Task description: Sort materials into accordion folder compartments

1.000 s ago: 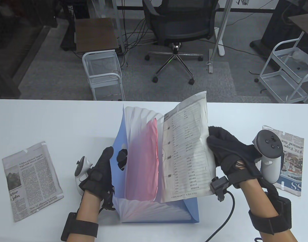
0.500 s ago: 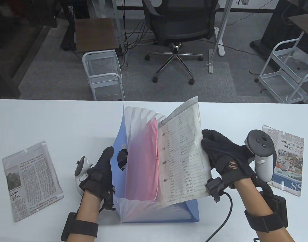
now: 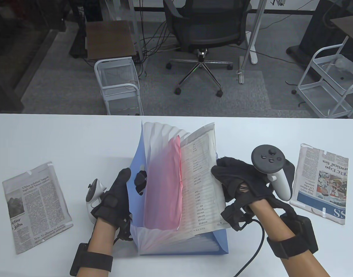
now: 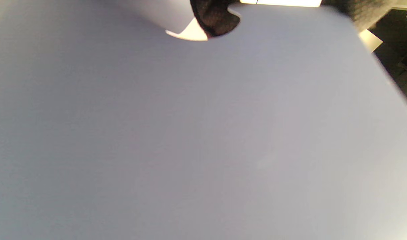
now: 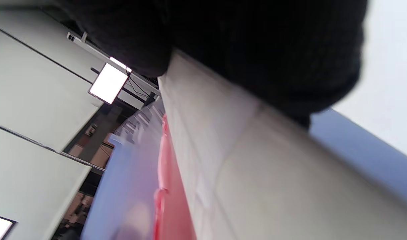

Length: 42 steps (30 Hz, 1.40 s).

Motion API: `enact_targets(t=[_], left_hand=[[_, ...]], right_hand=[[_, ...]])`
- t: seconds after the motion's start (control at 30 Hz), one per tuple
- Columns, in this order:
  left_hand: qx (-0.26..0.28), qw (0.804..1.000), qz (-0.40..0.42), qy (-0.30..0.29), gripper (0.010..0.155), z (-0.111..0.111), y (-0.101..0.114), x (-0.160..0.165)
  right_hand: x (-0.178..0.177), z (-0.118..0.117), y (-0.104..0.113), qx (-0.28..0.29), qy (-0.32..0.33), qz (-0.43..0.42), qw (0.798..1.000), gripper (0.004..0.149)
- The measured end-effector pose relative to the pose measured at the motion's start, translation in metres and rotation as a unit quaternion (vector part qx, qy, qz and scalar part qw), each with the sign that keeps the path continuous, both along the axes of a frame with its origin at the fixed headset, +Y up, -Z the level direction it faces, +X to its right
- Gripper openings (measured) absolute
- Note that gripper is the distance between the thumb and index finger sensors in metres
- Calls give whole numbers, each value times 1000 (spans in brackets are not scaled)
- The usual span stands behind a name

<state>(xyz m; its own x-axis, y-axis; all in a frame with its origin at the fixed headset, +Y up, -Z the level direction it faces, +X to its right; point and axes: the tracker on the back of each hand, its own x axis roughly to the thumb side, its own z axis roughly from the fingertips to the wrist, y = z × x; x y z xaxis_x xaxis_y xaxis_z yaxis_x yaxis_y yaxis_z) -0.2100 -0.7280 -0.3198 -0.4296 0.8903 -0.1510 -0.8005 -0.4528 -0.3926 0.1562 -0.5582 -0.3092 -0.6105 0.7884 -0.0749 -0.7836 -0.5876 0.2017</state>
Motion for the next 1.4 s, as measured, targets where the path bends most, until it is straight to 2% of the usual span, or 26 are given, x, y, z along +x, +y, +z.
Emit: enact_targets(t=[0.13, 0.3, 0.57, 1.4], left_hand=[[0, 1000, 0, -1, 68, 0, 0, 0], [1, 1000, -2, -1, 68, 0, 0, 0], [1, 1000, -2, -1, 68, -1, 0, 0], [1, 1000, -1, -2, 68, -1, -1, 1]], right_hand=[[-9, -4, -3, -11, 9, 54, 998, 36], [-20, -8, -5, -19, 18, 75, 997, 38], [-38, -10, -8, -3, 26, 124, 992, 53], [-78, -15, -23, -4, 44, 181, 983, 48]])
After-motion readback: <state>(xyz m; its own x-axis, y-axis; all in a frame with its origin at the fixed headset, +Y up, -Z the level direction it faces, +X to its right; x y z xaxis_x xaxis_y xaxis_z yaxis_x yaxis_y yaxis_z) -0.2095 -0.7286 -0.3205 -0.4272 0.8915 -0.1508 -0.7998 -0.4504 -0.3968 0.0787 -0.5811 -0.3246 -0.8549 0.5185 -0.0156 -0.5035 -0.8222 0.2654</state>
